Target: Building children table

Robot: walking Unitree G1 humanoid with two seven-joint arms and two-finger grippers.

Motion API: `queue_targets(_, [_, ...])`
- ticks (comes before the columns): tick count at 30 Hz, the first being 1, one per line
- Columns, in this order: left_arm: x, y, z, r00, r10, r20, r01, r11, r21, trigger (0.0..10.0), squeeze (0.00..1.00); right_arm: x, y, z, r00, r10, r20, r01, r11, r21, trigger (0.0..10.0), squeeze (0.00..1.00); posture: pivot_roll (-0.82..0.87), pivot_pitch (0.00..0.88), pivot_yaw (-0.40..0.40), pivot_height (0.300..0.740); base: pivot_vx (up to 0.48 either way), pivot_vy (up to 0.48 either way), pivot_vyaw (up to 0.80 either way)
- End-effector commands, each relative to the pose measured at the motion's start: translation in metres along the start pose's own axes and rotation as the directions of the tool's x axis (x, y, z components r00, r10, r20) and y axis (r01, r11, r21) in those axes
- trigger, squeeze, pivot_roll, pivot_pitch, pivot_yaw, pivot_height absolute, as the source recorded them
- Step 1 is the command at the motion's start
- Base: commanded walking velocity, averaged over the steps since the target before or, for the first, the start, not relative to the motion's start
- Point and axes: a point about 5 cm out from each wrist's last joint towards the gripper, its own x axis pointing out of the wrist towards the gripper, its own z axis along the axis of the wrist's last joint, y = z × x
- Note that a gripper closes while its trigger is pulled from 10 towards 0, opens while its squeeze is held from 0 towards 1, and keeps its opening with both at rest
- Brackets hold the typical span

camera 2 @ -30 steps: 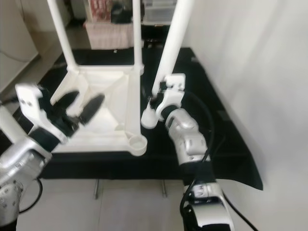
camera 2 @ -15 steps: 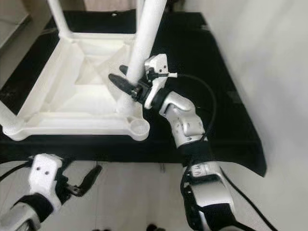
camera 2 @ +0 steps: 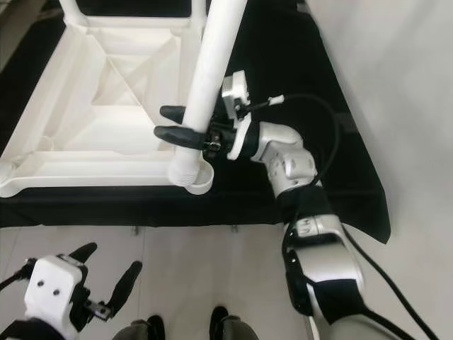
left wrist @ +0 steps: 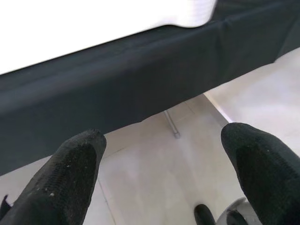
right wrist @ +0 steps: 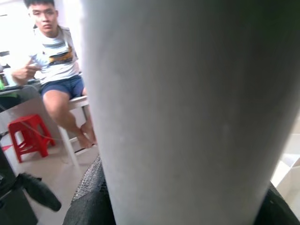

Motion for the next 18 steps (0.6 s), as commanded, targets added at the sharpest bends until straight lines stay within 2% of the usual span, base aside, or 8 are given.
queue_targets(1, [-0.0057,-0.0033,-0.0002,1.000,-0.015,-0.014,0.016,1.000,0.024,10.0,0.00,-0.0015,0.0006,-0.0040,0.999,0.041,-0.021,-0.041,0.999,0.005,10.0,0.00,0.08,0.393,-0.073,0.740,0.000,0.000,0.00])
queue_targets(6, [-0.0088,-0.0046,-0.0002,1.000,-0.017,-0.013,0.017,0.999,0.030,10.0,0.00,-0.0046,-0.0009,-0.0031,0.997,0.070,-0.035,-0.070,0.998,0.002,10.0,0.00,0.07,0.397,-0.073,0.740,0.000,0.000,0.00])
queue_targets(11, [-0.0110,-0.0067,-0.0007,1.000,-0.018,-0.002,0.018,0.999,0.036,10.0,0.00,-0.0053,-0.0024,-0.0032,0.990,0.110,-0.091,-0.112,0.993,-0.019,10.0,0.00,0.07,0.403,-0.074,0.740,0.000,0.000,0.00])
queue_targets(15, [-0.0118,-0.0073,-0.0003,1.000,-0.016,0.000,0.016,0.999,0.039,10.0,0.00,-0.0017,0.0008,-0.0058,0.973,0.168,-0.159,-0.176,0.984,-0.040,10.0,0.00,0.07,0.407,-0.075,0.740,0.000,0.000,0.00])
queue_targets(16, [-0.0119,-0.0073,-0.0001,1.000,-0.014,0.001,0.014,0.999,0.040,10.0,0.00,0.0018,0.0041,-0.0070,0.956,0.213,-0.202,-0.228,0.972,-0.050,10.0,0.00,0.06,0.410,-0.078,0.740,0.000,0.000,0.00])
queue_targets(18, [-0.0119,-0.0073,-0.0001,1.000,-0.014,0.001,0.014,0.999,0.040,10.0,0.00,0.0018,0.0041,-0.0070,0.956,0.213,-0.202,-0.228,0.972,-0.050,10.0,0.00,0.06,0.410,-0.078,0.740,0.000,0.000,0.00])
